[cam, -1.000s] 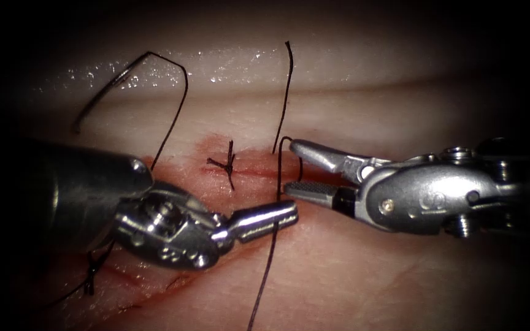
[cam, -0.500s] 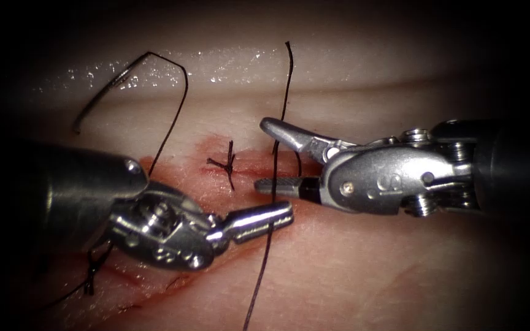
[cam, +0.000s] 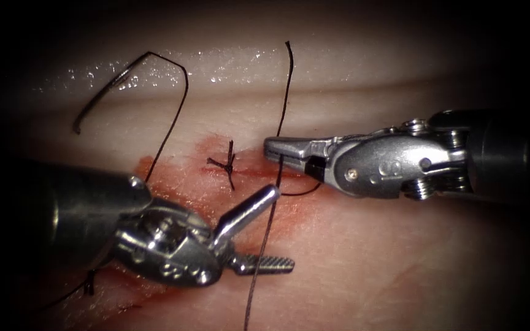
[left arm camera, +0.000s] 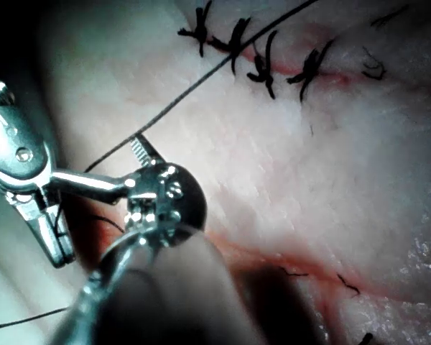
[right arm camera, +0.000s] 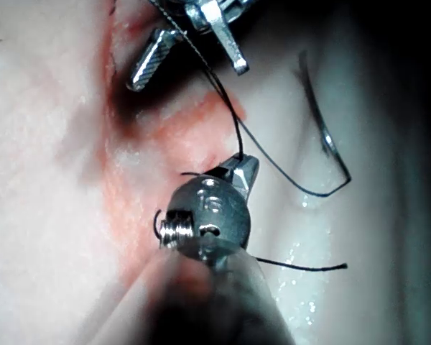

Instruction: Wound Closure

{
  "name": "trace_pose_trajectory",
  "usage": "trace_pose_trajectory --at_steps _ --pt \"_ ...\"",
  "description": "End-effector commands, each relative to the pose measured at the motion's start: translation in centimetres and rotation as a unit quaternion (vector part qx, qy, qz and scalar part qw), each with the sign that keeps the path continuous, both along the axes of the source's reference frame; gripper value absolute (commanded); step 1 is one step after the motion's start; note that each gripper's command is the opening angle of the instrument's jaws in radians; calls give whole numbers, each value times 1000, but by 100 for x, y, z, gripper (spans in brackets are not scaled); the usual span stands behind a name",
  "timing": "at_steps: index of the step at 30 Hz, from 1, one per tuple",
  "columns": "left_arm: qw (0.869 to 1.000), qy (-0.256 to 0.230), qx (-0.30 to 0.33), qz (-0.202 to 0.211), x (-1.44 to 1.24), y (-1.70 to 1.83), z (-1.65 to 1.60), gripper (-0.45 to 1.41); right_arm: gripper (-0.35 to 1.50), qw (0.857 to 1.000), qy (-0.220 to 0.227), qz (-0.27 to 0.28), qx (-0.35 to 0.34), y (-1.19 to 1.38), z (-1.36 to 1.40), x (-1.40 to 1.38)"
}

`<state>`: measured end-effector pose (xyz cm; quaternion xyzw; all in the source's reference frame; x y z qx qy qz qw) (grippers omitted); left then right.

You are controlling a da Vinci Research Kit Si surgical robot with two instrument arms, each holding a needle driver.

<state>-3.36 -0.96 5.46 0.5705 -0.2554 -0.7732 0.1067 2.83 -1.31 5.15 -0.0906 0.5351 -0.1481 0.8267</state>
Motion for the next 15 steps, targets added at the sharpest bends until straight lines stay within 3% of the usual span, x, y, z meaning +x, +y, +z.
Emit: trace_pose_trajectory --at_steps 1,7,12,13,15 --pt "1000 -2 -2 2 -6 -2 6 96 -35 1000 1 9 5 9 14 2" --pt "1000 -3 -4 4 -2 -5 8 89 -35 1000 2 18 19 17 36 -1" --pt "1000 -5 -8 6 -6 -12 10 62 -35 999 3 24 29 23 47 -1" --pt "1000 -6 -11 7 -9 -16 12 47 -35 999 5 25 34 27 51 -1" --pt "1000 -6 -12 7 -12 -18 13 42 -35 999 6 27 36 29 52 -1"
